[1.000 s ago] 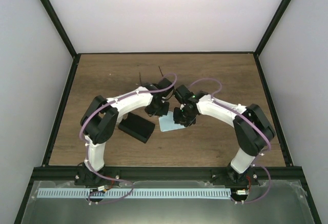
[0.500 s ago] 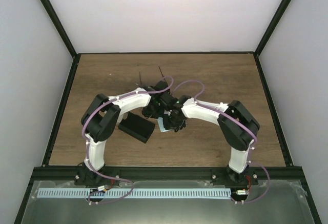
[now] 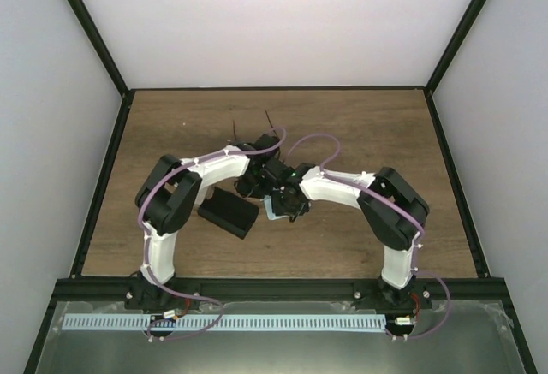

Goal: Organize the sunglasses
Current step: Adjust the glasses cleaning cloth at the center of the board.

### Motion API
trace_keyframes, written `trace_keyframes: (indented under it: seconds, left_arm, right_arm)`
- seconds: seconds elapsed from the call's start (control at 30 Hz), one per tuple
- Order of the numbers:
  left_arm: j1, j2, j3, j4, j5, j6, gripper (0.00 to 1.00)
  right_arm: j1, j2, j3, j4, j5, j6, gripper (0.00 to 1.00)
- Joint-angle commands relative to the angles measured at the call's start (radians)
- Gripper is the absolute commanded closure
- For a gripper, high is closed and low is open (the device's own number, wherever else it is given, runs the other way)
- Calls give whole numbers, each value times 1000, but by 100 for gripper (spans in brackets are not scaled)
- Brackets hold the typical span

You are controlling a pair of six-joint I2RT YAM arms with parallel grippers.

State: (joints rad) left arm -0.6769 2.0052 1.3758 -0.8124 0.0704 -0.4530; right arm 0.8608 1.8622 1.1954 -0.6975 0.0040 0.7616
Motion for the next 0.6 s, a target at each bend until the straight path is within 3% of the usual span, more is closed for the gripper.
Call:
trace_keyframes:
  seconds: [0.0, 0.2, 0.57]
  left_arm:
    - [37, 61, -35, 57, 85, 4, 96]
    - [69, 83, -2, 64, 144, 9, 96]
    - [72, 99, -16, 73, 206, 8, 96]
  right_arm:
    - [97, -87, -31, 145, 77, 43, 65]
    - [145, -169, -104, 178, 150, 53, 61]
    - [149, -53, -46, 180, 177, 20, 59]
